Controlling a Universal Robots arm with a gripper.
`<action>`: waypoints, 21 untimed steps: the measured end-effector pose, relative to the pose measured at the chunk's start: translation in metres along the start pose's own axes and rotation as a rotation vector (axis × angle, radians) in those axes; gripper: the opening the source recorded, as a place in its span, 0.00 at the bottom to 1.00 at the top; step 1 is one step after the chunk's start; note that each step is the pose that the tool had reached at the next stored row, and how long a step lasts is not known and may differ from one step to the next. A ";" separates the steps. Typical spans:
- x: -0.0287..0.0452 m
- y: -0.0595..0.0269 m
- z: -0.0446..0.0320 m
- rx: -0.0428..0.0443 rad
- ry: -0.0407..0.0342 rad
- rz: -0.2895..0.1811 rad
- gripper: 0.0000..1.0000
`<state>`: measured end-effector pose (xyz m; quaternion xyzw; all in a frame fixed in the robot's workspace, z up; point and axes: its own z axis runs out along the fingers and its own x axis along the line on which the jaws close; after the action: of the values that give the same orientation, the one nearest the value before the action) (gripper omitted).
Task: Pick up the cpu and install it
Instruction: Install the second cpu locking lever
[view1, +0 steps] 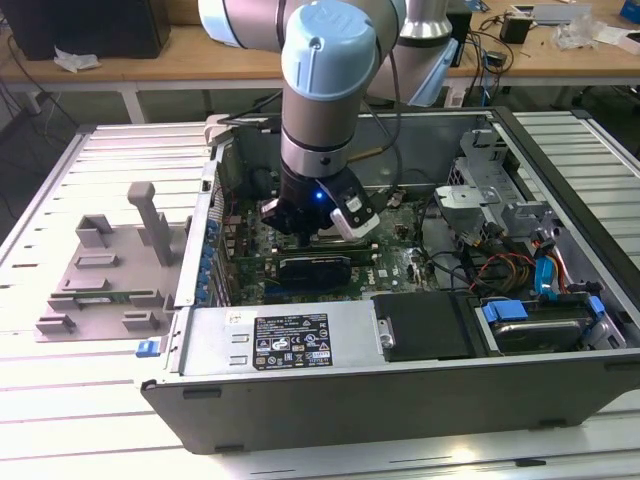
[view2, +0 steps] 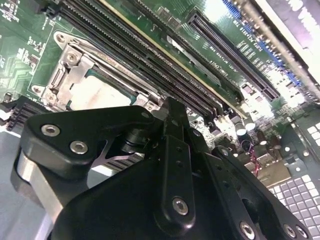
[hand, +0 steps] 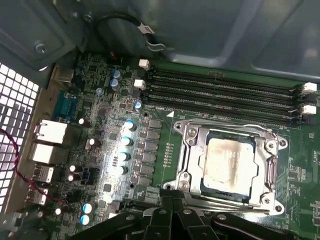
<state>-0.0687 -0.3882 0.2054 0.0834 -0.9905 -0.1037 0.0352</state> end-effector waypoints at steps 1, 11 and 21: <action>0.0002 -0.0001 0.0009 -0.0005 0.0000 0.000 0.11; 0.0023 -0.0011 0.0075 -0.0312 -0.0054 -0.002 0.11; 0.0032 0.0041 -0.0169 -0.0310 -0.0053 -0.002 0.11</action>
<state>-0.0710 -0.3883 0.2230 0.0835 -0.9888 -0.1193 0.0337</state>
